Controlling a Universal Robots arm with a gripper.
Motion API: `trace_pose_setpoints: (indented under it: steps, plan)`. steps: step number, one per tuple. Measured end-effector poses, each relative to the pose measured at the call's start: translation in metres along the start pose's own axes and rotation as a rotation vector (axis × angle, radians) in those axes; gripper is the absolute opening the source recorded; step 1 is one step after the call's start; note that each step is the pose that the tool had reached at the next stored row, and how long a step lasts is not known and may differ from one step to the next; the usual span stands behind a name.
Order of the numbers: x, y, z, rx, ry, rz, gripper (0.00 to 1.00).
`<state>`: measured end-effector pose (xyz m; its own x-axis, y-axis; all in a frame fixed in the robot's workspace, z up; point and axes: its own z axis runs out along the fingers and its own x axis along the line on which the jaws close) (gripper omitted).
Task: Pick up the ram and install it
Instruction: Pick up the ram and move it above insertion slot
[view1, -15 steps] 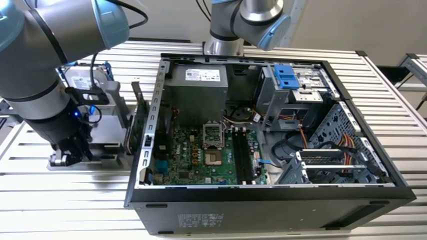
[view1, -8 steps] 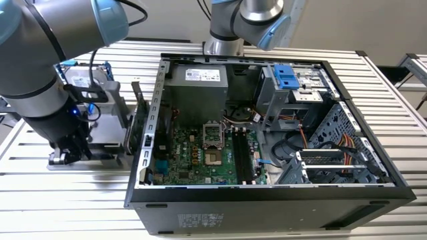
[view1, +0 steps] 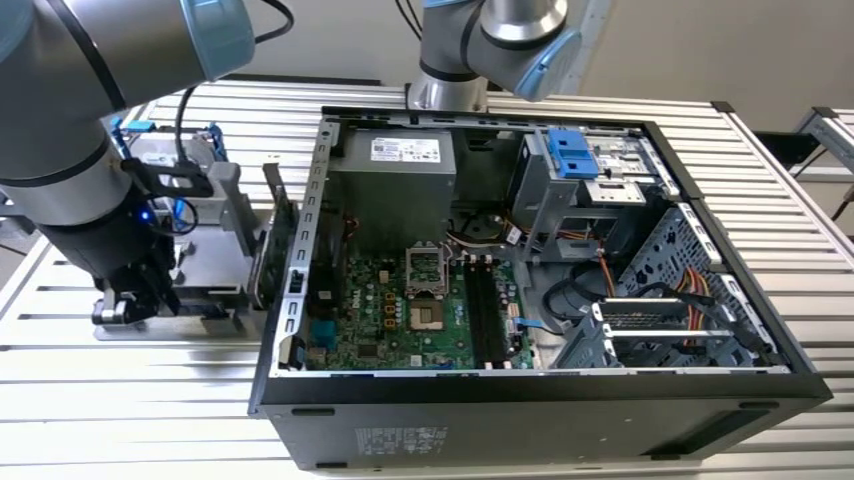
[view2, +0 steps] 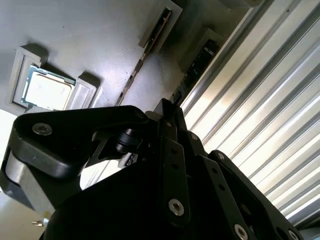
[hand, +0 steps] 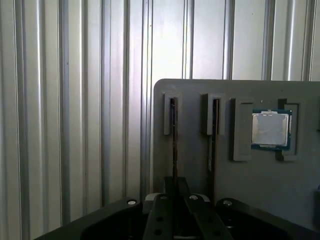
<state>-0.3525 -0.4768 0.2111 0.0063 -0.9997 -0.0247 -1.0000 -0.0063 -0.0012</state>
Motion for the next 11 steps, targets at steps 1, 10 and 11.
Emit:
trace_pose_setpoints:
  steps: [1,10,11]
  plan:
    - [0.0000,0.0000,-0.0002,0.0001,0.0000,0.000,0.00]
    - [-0.0001,0.0001,-0.0046,-0.0002,0.0001,0.000,0.00]
    - [-0.0002,0.0001,-0.0049,-0.0003,0.0002,0.000,0.00]
